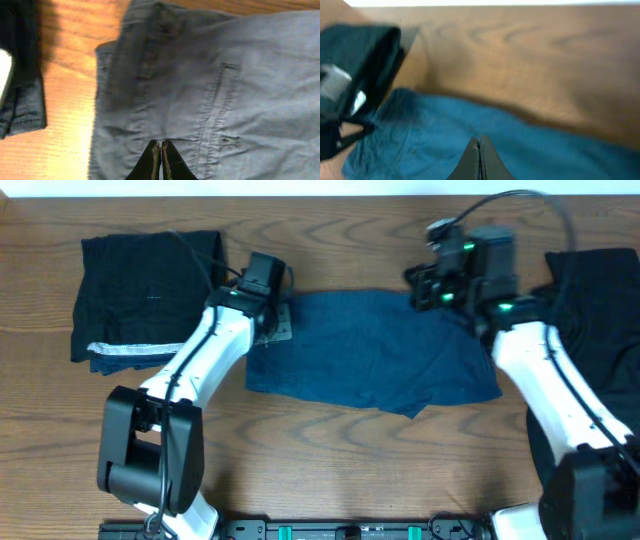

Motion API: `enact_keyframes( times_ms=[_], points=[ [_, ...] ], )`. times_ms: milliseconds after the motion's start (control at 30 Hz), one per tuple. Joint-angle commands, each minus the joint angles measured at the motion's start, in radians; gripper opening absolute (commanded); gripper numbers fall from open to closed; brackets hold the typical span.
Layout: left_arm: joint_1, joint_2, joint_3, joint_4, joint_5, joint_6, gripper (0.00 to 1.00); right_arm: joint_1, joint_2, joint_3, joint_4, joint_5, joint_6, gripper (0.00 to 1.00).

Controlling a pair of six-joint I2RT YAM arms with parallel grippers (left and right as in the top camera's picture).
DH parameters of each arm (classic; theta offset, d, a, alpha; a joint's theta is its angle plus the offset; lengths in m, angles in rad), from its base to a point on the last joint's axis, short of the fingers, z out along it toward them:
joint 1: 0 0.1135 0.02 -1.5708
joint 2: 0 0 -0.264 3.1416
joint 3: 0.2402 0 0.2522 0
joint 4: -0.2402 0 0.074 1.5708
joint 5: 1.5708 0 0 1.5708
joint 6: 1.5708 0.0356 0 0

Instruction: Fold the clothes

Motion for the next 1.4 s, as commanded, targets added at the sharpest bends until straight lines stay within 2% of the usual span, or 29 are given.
enact_keyframes(
  times_ms=[0,133,233,333,633,1033,1367],
  points=[
    [0.031,0.008,-0.006,-0.024,0.045,0.015,0.06,0.057,0.072,-0.007,-0.009,0.087,0.064,0.01],
    [0.085,0.008,-0.006,-0.077,0.073,0.018,0.06,0.117,0.165,-0.007,-0.01,0.087,0.094,0.01],
    [0.14,0.008,-0.006,-0.093,0.175,0.051,0.1,0.154,0.229,-0.007,-0.009,0.087,0.094,0.01],
    [0.193,0.008,-0.006,-0.093,0.279,0.077,0.36,0.182,0.276,-0.007,-0.006,0.087,0.095,0.01],
    [0.214,0.011,-0.006,-0.068,0.28,0.163,0.81,0.23,0.318,-0.008,-0.019,0.087,0.097,0.01],
    [0.195,0.029,-0.006,-0.064,0.246,0.174,0.85,0.24,0.318,-0.008,-0.138,0.125,0.097,0.01],
    [0.15,0.15,-0.006,-0.02,0.193,0.174,0.85,0.24,0.318,-0.008,-0.148,0.125,0.097,0.01]
  ],
)
